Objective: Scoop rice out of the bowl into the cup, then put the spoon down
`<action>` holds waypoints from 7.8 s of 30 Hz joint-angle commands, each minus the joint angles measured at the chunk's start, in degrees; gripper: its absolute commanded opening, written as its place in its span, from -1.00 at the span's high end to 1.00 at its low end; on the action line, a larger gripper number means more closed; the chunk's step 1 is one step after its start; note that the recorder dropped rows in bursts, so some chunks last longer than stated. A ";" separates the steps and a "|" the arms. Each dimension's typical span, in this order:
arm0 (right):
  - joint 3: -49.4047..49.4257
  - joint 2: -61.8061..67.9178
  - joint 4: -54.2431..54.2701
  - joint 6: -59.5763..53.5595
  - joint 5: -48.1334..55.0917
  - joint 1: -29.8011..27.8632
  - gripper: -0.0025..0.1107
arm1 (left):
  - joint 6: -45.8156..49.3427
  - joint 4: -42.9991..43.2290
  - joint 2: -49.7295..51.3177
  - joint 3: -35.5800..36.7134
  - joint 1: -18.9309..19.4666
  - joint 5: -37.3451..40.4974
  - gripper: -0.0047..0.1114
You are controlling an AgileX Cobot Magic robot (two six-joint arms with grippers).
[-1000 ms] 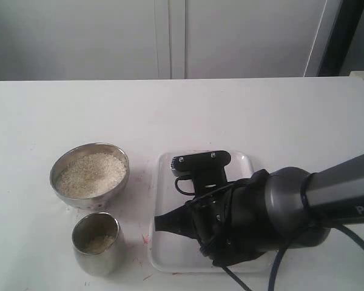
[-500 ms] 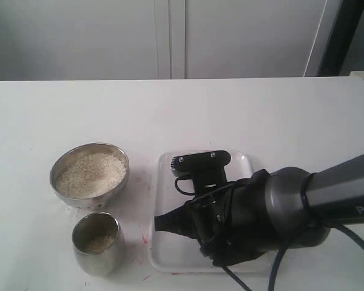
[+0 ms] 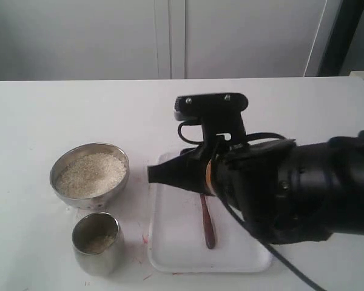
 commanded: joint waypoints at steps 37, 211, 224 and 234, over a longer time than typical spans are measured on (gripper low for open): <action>0.05 -54.96 25.32 -42.87 21.84 -0.16 0.36 | -0.31 -0.26 -0.08 -0.38 -0.57 -0.29 0.67; 48.61 -88.62 84.08 -114.64 -31.46 -59.00 0.36 | -0.31 -0.26 -0.08 -0.38 -0.57 -0.29 0.67; 48.61 -88.62 83.77 -115.88 -31.76 -59.00 0.87 | -0.31 -0.26 -0.08 -0.38 -0.57 -0.29 0.67; 48.61 -88.62 83.87 -117.06 -31.16 -59.00 0.96 | -0.31 -0.26 -0.08 -0.38 -0.57 -0.29 0.67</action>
